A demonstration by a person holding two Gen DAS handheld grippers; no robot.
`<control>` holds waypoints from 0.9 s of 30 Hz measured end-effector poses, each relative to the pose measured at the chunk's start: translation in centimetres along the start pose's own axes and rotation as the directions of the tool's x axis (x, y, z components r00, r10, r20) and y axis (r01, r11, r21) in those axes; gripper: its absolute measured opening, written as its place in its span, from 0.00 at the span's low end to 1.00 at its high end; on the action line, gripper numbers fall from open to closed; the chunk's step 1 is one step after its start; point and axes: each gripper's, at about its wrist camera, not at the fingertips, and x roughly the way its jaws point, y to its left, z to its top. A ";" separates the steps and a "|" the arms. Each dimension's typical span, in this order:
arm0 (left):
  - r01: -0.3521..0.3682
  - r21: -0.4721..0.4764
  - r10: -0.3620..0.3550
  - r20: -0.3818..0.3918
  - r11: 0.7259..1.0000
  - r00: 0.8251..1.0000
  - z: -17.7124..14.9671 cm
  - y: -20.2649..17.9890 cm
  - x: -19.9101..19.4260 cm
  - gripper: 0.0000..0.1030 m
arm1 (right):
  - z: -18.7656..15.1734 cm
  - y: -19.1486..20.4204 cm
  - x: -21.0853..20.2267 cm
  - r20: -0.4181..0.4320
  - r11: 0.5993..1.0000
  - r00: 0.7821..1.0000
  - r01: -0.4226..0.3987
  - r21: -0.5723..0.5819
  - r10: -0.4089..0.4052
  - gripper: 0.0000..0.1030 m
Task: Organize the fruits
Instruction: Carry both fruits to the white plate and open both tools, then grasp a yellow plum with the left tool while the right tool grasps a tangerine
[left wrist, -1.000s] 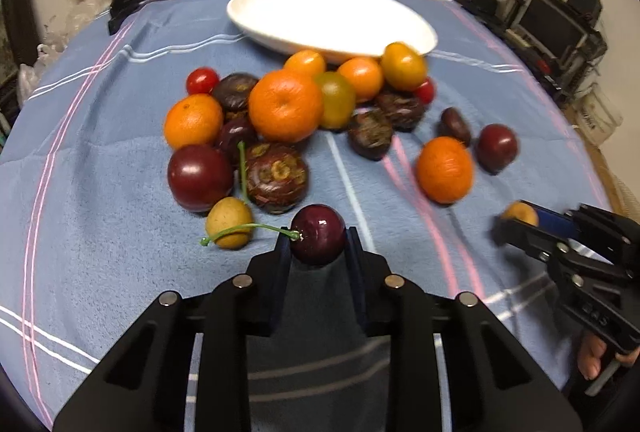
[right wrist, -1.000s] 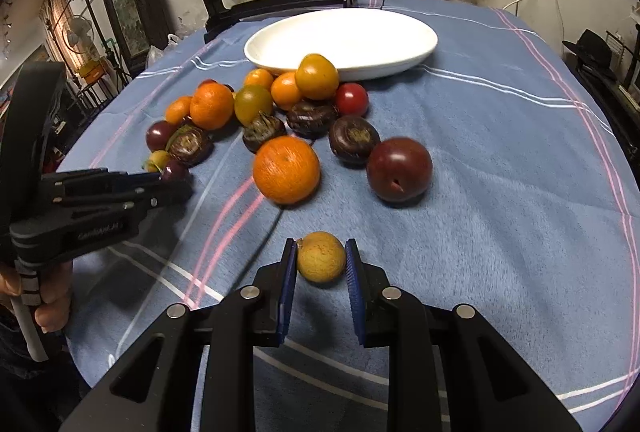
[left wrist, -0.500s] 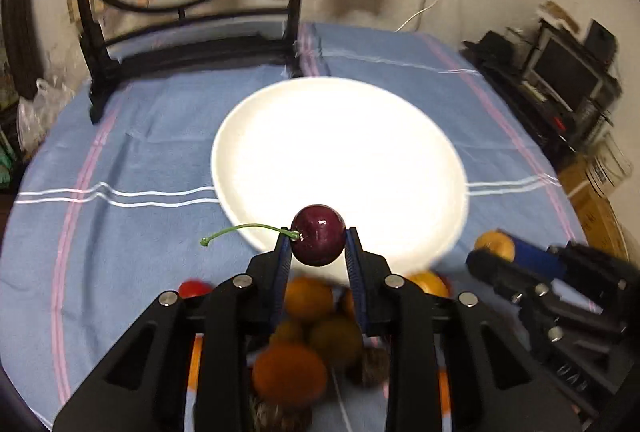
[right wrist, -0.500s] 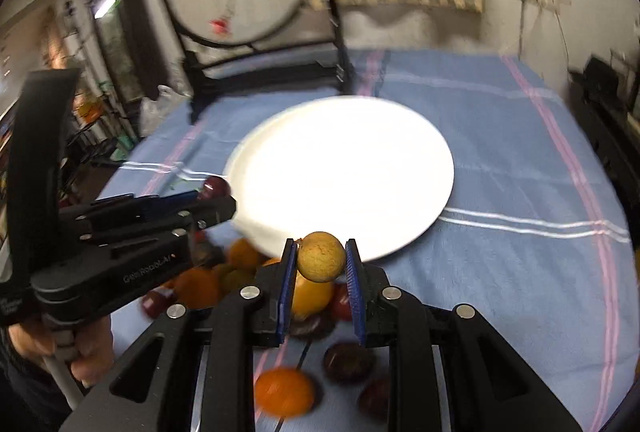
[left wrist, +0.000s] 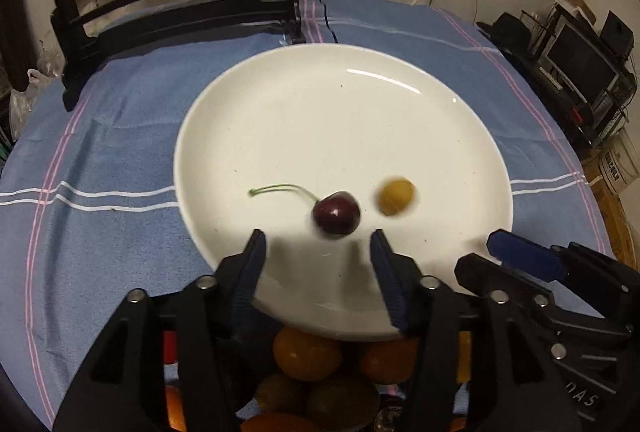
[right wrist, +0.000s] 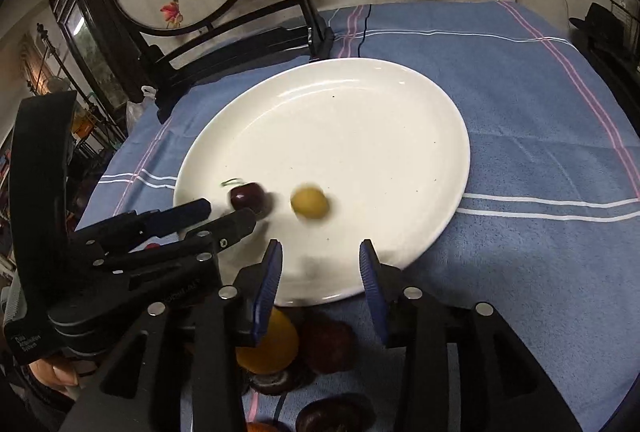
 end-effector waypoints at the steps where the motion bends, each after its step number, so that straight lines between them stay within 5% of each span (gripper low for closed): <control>1: 0.004 -0.008 -0.004 0.012 1.000 1.000 0.3 0.2 -0.4 0.57 | -0.1 0.0 -0.4 0.006 1.000 1.000 -0.006 -0.001 0.006 0.40; 8: 0.014 -0.028 -0.013 0.050 1.000 0.999 -1.9 2.0 -4.9 0.64 | -2.0 0.6 -4.0 0.030 0.998 0.999 -0.033 -0.047 0.034 0.40; 15: -0.009 -0.030 0.011 0.067 0.999 0.998 -6.8 4.0 -8.2 0.66 | -7.8 2.7 -6.9 -0.019 0.988 0.999 -0.034 -0.152 0.032 0.42; 27: -0.022 -0.036 0.022 0.001 0.999 1.000 -13.5 5.3 -9.0 0.66 | -12.0 4.9 -5.2 -0.118 0.979 0.993 -0.002 -0.203 -0.022 0.48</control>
